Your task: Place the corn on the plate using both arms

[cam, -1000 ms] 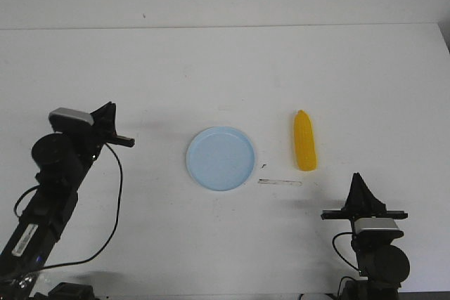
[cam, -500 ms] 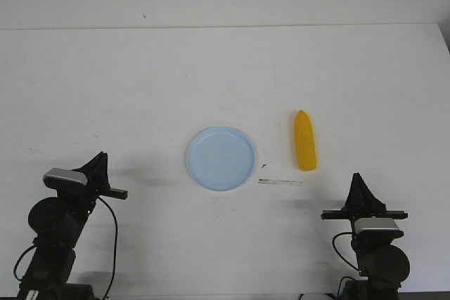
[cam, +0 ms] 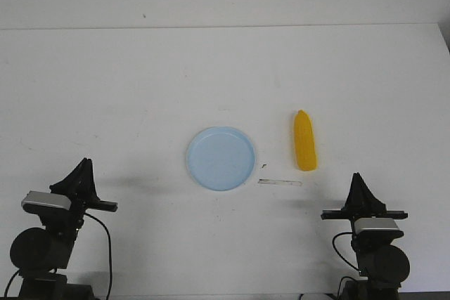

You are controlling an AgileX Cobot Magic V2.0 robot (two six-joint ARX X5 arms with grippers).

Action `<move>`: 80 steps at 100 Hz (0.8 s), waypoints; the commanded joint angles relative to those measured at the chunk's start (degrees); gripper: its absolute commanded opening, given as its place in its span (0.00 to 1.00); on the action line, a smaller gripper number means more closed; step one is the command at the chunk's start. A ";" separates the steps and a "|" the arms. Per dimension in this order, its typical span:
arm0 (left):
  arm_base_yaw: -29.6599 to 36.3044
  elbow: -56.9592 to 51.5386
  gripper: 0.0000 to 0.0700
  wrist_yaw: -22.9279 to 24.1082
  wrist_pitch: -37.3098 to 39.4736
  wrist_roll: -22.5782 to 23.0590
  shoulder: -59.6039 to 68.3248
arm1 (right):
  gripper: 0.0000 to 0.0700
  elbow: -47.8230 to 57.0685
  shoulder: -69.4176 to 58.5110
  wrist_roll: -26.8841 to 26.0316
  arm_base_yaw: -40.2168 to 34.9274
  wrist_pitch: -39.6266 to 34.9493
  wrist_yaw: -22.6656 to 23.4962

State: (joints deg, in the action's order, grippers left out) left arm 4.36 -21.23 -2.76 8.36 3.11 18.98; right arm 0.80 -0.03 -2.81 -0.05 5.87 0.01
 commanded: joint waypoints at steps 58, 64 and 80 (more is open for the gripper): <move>0.00 -0.66 0.00 0.20 0.68 0.50 -3.80 | 0.02 -0.07 -0.02 0.11 -0.04 0.57 0.00; 0.00 -0.66 0.00 0.20 0.68 0.50 -3.80 | 0.02 -0.07 -0.02 0.09 -0.04 0.59 0.00; 0.00 -0.66 0.00 0.20 0.68 0.50 -3.80 | 0.02 -0.07 -0.02 0.11 -0.04 1.51 -0.20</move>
State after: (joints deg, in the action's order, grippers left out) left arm 4.36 -21.23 -2.74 8.36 3.11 15.20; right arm 0.80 -0.03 -2.81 -0.05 6.11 -0.01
